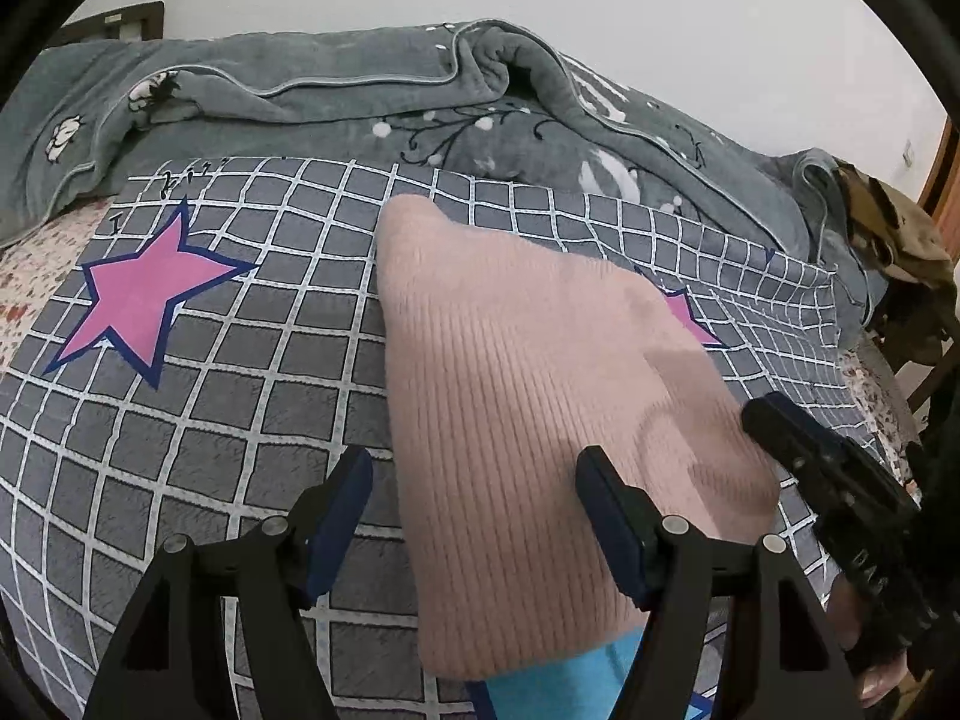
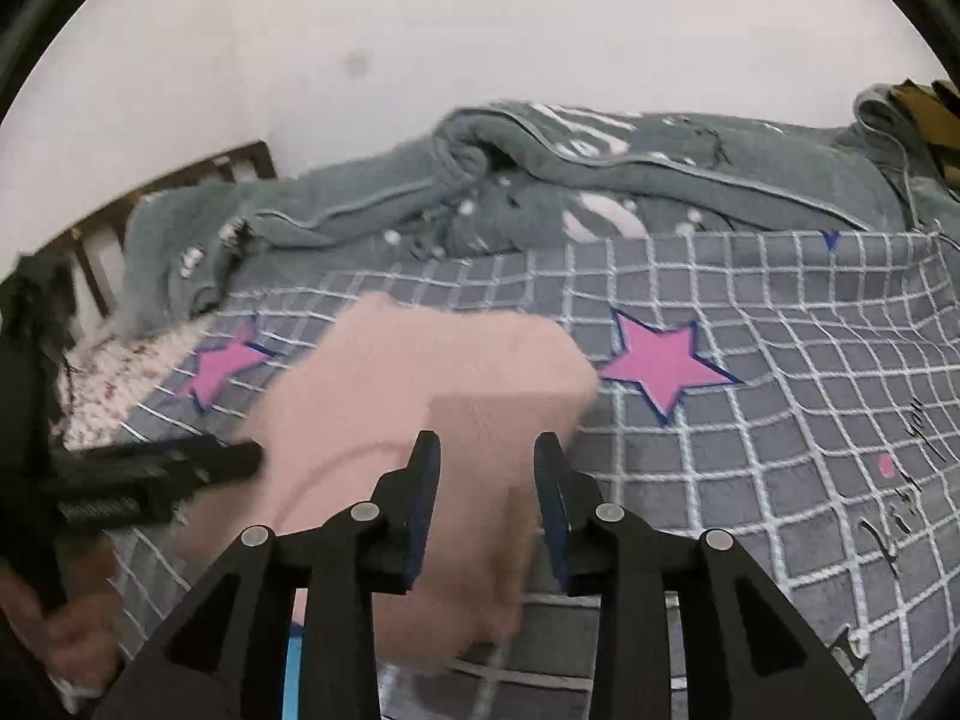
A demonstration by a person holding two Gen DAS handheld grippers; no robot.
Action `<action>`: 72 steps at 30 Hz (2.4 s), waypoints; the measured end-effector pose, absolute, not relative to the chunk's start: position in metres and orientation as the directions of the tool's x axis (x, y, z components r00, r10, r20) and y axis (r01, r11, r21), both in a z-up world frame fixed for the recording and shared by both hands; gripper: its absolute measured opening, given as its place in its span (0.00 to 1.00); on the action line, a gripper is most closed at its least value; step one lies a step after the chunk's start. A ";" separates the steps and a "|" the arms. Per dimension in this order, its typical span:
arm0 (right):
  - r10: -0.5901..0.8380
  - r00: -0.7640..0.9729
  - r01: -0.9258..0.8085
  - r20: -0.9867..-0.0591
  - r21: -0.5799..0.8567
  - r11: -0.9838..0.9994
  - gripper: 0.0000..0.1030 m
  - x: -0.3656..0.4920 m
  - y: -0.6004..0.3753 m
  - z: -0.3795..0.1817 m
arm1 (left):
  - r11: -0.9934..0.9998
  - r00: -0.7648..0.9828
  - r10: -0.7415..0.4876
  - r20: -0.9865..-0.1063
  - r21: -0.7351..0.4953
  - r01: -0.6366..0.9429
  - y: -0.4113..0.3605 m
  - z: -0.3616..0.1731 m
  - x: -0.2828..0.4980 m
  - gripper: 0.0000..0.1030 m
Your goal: Fold small clothes
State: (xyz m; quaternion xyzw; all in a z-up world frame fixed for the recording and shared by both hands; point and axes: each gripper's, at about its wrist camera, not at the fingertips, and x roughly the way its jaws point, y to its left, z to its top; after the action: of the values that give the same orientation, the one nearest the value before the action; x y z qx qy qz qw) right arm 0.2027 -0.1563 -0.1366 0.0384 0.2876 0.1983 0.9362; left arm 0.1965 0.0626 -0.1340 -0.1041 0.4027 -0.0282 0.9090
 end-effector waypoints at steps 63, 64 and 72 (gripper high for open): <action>0.390 0.708 -0.405 -0.588 0.115 0.907 0.43 0.280 -0.146 -0.161 | 0.997 0.745 0.070 -0.664 0.023 -0.073 0.068 -0.140 0.251 0.62; 0.392 0.702 -0.401 -0.595 0.125 0.908 0.43 0.284 -0.146 -0.168 | 0.997 0.743 0.071 -0.665 0.024 -0.074 0.068 -0.144 0.251 0.63; 0.329 0.734 -0.379 -0.594 0.043 0.924 0.46 0.280 -0.136 -0.173 | 0.993 0.765 0.075 -0.639 -0.021 -0.115 0.076 -0.161 0.250 0.72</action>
State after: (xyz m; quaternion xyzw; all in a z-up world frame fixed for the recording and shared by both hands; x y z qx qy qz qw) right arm 0.2796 -0.1359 -0.1727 -0.0404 0.3108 0.1903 0.9304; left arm 0.2504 0.0758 -0.1613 -0.0293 0.3387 0.0507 0.9391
